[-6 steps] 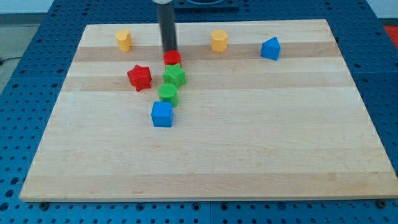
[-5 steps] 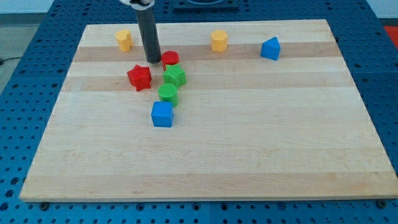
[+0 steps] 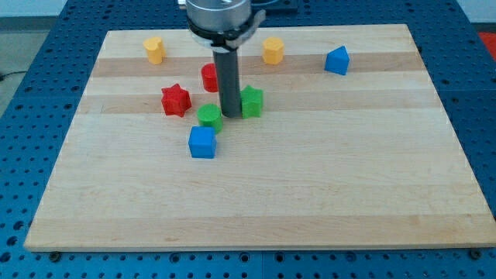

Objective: Push green star beside yellow hexagon

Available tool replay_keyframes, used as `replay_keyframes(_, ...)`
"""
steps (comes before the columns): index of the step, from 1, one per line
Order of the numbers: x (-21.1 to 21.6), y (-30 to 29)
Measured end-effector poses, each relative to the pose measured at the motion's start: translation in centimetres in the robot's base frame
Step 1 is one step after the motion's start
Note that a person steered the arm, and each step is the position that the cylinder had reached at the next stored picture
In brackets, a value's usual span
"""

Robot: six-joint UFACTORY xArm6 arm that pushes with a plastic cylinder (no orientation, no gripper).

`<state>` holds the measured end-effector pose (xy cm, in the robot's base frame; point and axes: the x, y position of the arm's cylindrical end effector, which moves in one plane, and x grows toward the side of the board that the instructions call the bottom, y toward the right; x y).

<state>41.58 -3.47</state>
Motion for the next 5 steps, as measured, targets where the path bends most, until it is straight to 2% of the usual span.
replay_keyframes(1,0.8,2.1)
replay_keyframes(2,-2.7,1.9)
replay_keyframes(5,-7.6,4.9)
